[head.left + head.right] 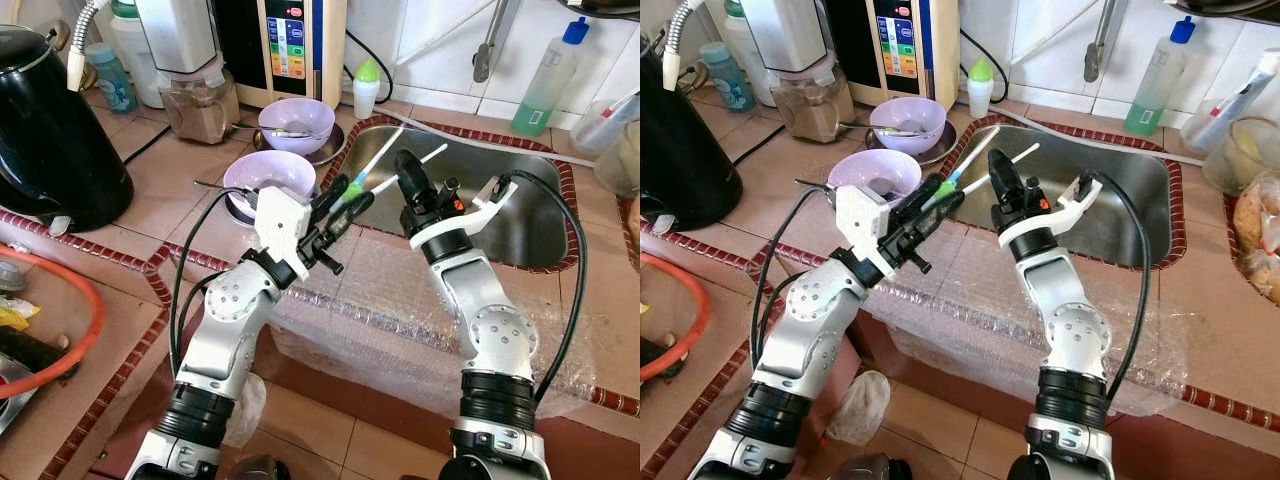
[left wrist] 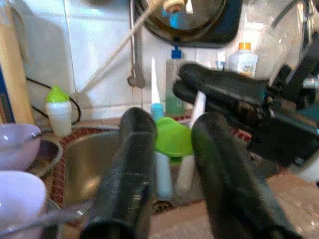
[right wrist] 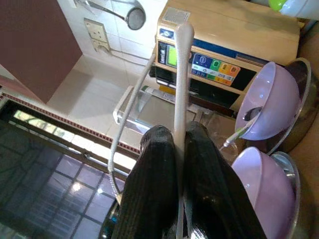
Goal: Kitchen organization
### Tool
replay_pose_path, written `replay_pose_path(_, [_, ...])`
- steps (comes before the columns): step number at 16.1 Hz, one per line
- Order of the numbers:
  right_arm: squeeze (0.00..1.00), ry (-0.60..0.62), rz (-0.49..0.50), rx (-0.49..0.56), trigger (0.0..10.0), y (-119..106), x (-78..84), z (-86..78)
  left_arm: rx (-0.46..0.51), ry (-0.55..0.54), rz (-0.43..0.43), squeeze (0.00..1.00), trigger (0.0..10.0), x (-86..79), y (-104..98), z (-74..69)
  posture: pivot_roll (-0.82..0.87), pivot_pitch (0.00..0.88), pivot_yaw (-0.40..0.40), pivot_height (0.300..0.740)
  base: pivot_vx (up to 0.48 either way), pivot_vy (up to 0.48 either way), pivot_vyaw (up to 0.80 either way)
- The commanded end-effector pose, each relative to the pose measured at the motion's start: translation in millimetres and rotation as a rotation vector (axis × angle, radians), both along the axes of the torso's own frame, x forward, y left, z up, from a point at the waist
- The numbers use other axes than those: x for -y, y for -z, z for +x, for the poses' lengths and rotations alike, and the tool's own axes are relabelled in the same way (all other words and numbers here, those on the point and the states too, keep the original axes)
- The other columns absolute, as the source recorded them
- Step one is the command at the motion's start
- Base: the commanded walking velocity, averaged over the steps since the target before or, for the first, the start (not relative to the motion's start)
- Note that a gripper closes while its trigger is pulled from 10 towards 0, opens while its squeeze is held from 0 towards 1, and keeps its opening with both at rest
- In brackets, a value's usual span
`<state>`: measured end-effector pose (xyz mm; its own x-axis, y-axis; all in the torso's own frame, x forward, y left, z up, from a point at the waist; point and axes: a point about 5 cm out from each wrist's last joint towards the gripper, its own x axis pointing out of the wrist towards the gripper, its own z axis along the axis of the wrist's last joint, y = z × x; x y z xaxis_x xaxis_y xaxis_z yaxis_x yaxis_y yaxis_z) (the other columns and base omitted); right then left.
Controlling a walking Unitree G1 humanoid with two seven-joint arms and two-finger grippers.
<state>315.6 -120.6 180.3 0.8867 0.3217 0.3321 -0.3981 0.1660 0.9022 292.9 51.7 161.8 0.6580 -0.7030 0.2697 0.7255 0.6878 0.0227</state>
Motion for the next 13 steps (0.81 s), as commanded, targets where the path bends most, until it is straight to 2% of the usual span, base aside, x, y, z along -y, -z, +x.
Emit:
replay_pose_path(1, [0.00, -0.002, -0.033, 0.017, 0.0, -5.0, -4.4, 1.5, -0.012, 0.051, 0.037, 1.00, 10.0, 8.9, 4.8, -3.3, -0.06, 0.000, 0.055, 0.740, 0.000, 0.000, 0.00])
replay_pose_path(3, [0.00, 0.080, -0.116, 0.021, 0.0, -8.8, 5.2, 9.0, -0.006, 0.045, 0.061, 1.00, 10.0, 8.7, 6.0, -2.3, -0.06, 0.000, 0.056, 0.740, 0.000, 0.000, 0.00])
replay_pose_path(6, [0.00, 0.206, -0.182, 0.027, 0.0, -16.4, 27.8, 21.8, -0.005, 0.035, 0.079, 1.00, 10.0, 7.4, 4.7, -1.0, -0.06, 0.006, 0.056, 0.740, 0.000, 0.000, 0.00])
replay_pose_path(8, [0.00, 0.296, -0.252, 0.029, 0.0, -20.1, 44.6, 32.0, 0.004, 0.081, 0.103, 1.00, 10.0, 10.7, 1.3, -5.1, -0.05, 0.009, 0.056, 0.740, 0.000, 0.000, 0.00])
replay_pose_path(11, [0.00, 0.367, -0.334, 0.030, 0.0, -21.7, 57.0, 38.3, 0.032, 0.154, 0.155, 1.00, 10.0, 14.8, 1.7, -12.0, -0.04, 0.011, 0.053, 0.740, 0.000, 0.000, 0.00])
replay_pose_path(13, [0.00, 0.406, -0.403, 0.032, 0.0, -19.9, 60.8, 40.3, 0.039, 0.166, 0.178, 1.00, 10.0, 14.1, 4.1, -13.8, -0.03, 0.010, 0.051, 0.740, 0.000, 0.000, 0.00])
